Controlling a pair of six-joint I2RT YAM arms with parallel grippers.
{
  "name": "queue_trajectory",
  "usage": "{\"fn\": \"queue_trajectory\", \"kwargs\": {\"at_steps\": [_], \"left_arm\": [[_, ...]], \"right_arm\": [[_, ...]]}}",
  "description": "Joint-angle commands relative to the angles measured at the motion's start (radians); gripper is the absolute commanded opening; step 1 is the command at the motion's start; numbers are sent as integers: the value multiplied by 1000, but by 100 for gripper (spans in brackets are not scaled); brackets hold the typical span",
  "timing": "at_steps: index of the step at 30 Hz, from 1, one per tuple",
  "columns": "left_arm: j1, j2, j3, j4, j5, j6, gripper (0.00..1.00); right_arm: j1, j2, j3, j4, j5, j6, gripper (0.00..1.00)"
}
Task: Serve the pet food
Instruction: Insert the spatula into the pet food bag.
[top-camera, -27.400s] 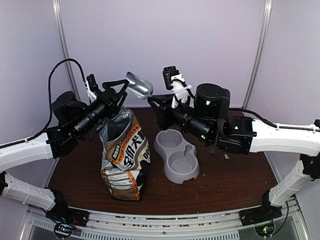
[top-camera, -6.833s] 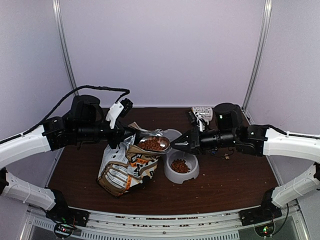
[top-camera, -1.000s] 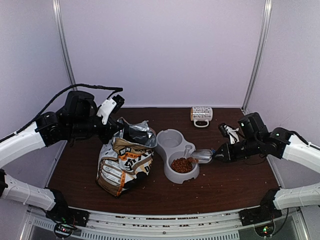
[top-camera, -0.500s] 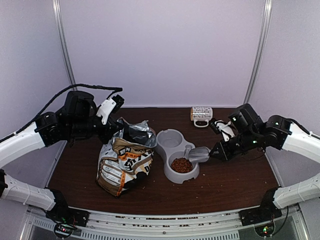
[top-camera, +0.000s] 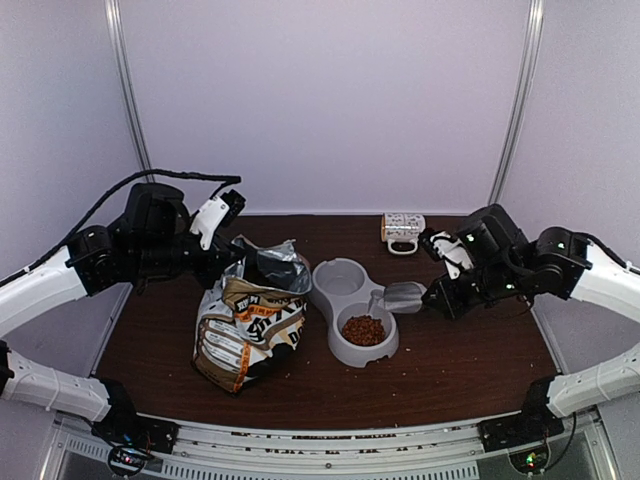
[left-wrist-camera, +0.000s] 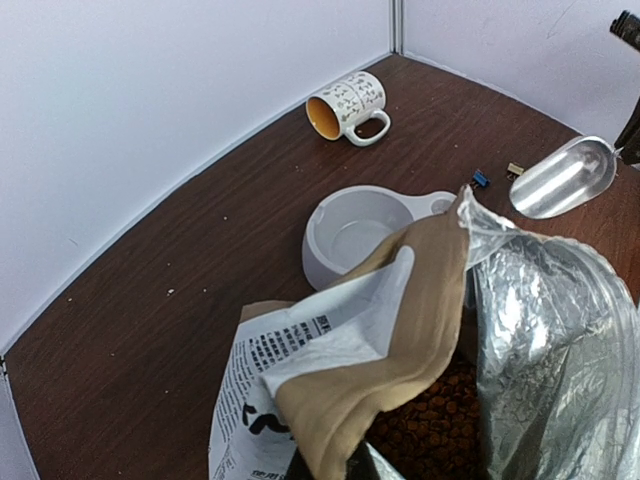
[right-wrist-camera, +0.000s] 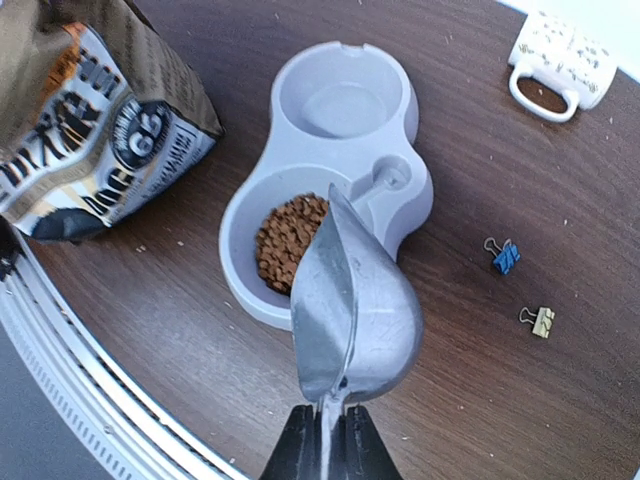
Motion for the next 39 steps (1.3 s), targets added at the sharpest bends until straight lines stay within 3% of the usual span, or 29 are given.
{"fn": "queue_trajectory", "kwargs": {"at_steps": [1,7,14,21,30,39], "left_arm": [[11,-26,4,108,1,21,0],[11,-44,-10,127,55,33,0],[7,-55,-19,141,83,48,0],[1,-56,-22,141,83,53,0],[-13,-54,-22,143,135,77,0],[-65,-69,-44,168,241,115,0]], "right_arm": [[4,-108,83,95,-94,59,0],[68,-133,155,282,-306,171,0],[251,34,330,159,-187,93,0],[277,116,385,157,-185,72,0],[309,249,513,6,-35,-5,0],[343,542,743,-182,68,-19,0]]}}
